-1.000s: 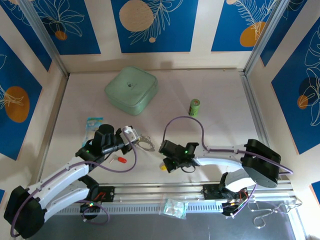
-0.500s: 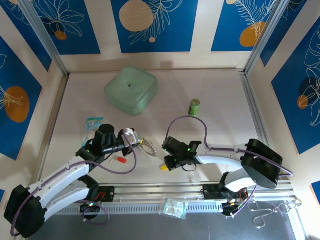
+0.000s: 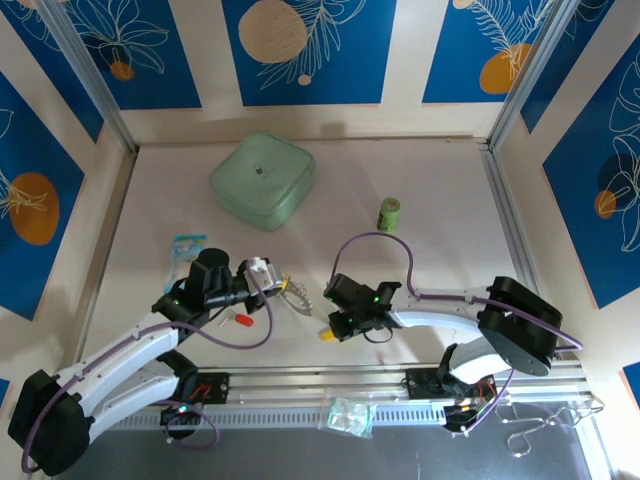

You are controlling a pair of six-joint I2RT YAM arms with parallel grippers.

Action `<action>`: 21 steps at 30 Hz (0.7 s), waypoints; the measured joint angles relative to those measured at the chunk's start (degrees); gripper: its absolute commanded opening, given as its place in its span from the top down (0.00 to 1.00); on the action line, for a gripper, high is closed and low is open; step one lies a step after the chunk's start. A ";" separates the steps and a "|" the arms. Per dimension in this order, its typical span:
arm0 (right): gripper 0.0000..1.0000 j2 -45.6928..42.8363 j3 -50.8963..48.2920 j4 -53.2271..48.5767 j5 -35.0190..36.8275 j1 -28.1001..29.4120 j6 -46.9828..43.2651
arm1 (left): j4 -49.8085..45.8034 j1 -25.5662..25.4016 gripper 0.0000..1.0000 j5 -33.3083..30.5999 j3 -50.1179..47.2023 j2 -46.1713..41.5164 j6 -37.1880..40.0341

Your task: Put the keys on the keyring

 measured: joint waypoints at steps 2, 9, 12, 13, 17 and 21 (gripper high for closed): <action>0.86 -0.02 0.00 -0.09 0.00 0.00 0.00 | 0.00 0.00 1.00 0.00 0.00 0.00 0.00; 0.98 -0.04 0.07 -0.35 0.00 0.02 0.15 | 0.02 0.00 1.00 0.02 0.00 0.00 0.00; 1.00 -0.09 0.26 -0.61 0.02 0.02 -0.02 | 0.00 0.00 1.00 0.07 0.00 0.00 -0.02; 1.00 -0.13 0.33 -0.85 0.09 0.02 -0.04 | 0.00 0.00 1.00 0.17 0.00 0.00 -0.02; 1.00 -3.04 0.33 -2.08 2.91 1.07 -1.22 | -0.07 0.02 1.00 1.81 0.00 0.00 -0.17; 1.00 -10.88 0.09 -2.19 8.72 2.45 -6.56 | -0.22 0.02 1.00 7.13 0.02 0.55 -0.17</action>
